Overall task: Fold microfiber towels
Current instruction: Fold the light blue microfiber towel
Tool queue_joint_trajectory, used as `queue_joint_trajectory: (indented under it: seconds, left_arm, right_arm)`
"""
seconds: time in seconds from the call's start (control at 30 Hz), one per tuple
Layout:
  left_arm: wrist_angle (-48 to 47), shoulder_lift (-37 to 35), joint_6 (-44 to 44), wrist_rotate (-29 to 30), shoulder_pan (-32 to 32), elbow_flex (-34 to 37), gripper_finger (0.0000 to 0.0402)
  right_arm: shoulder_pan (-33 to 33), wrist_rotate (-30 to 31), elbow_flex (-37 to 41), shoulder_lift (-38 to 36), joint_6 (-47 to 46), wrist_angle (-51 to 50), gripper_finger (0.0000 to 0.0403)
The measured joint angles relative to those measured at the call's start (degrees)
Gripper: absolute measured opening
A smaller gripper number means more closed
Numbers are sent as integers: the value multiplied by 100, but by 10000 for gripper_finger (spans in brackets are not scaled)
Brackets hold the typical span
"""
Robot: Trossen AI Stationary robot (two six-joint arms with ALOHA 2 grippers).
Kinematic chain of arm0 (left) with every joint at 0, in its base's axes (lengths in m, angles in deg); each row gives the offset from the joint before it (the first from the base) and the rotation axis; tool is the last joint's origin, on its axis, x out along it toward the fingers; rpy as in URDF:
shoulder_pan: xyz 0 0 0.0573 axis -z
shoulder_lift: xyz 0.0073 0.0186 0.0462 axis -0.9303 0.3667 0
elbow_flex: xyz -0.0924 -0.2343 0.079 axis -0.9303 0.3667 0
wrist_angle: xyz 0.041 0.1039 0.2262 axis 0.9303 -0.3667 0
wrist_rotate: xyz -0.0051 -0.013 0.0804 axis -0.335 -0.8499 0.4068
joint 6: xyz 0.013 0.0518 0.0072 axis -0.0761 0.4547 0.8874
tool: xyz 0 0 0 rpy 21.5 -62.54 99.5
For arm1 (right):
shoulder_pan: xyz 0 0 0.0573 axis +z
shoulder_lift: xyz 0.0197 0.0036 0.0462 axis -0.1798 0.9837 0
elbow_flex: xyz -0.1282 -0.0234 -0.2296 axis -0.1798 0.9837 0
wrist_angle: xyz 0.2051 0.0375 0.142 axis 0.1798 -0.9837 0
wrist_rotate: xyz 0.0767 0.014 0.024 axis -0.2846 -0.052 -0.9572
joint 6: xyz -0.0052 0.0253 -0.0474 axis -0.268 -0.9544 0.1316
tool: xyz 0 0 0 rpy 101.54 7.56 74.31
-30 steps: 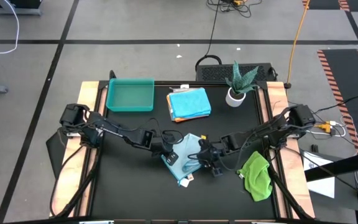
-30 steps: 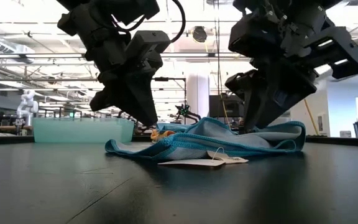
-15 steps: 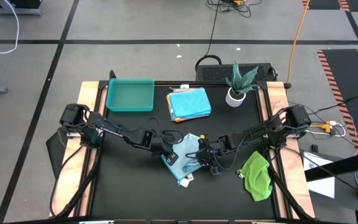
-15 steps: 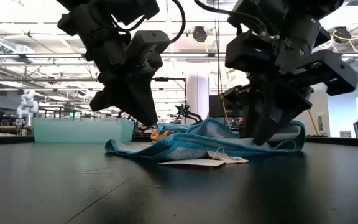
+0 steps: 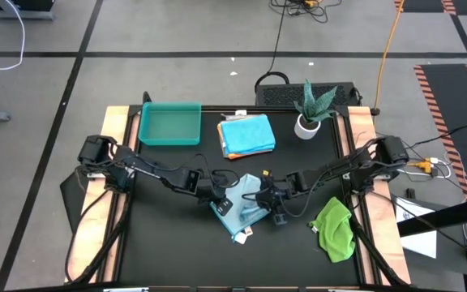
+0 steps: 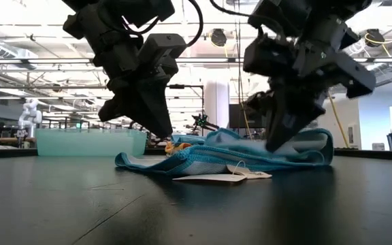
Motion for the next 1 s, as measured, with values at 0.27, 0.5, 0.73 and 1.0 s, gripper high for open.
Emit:
queue_joint_trajectory:
  seconds: [0.27, 0.5, 0.73, 1.0]
  left_arm:
    - [-10, 0, 9, 0, 0, 0, 56]
    - [-10, 0, 8, 0, 0, 0, 56]
    - [-12, 0, 13, 0, 0, 0, 56]
    - [309, 2, -188, 3, 14, 0, 56]
  right_arm:
    - [-79, 78, 0, -953, -222, -801, 1]
    - [4, 294, 0, -1561, -513, -1688, 1]
    - [292, 293, 0, -1722, -840, -2213, 0]
    - [509, 669, 4, -1722, -1486, -2069, 0]
